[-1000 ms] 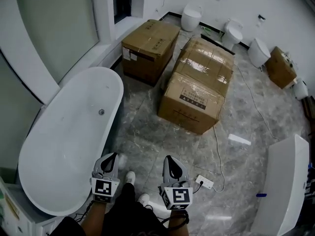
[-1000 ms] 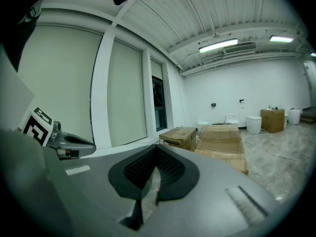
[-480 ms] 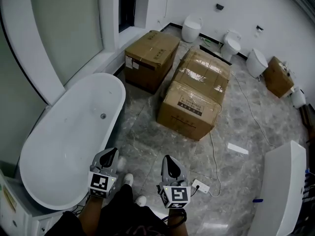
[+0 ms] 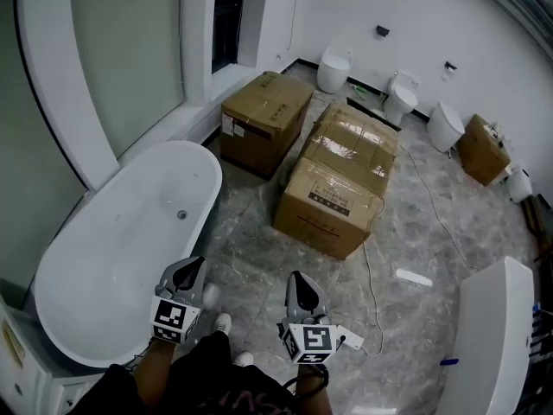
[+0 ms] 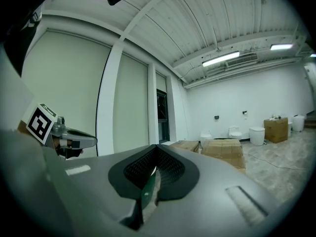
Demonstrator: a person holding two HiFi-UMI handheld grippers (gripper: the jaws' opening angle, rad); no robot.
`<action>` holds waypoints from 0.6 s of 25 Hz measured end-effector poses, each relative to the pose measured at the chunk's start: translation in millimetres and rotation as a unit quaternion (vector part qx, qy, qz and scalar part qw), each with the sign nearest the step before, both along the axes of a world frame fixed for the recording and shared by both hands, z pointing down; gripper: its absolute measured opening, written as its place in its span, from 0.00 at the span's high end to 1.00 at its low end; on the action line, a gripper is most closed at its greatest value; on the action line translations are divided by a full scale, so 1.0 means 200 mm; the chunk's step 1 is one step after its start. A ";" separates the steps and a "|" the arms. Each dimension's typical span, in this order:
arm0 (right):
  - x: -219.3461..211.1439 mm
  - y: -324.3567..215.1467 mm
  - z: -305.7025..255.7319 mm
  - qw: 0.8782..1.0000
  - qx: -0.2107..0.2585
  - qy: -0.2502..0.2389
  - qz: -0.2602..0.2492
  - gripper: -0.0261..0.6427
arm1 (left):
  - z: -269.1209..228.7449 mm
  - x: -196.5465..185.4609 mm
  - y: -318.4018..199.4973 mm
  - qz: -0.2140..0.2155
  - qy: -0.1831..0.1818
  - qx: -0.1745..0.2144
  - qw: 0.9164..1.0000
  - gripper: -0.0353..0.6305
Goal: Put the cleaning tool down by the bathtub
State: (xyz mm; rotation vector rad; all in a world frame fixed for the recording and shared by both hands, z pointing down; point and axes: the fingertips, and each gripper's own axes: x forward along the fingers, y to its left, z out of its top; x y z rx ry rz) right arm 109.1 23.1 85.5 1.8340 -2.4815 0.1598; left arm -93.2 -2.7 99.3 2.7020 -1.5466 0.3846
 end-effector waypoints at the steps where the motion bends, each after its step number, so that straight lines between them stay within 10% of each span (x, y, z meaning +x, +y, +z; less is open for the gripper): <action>1: 0.00 0.00 -0.02 1.000 0.003 0.000 0.000 0.94 | -0.03 0.00 0.00 0.001 0.000 0.005 1.000 0.94; 15: -0.04 0.04 -0.03 1.000 0.010 0.005 0.006 0.94 | -0.10 -0.02 0.00 -0.012 0.001 0.032 0.999 0.94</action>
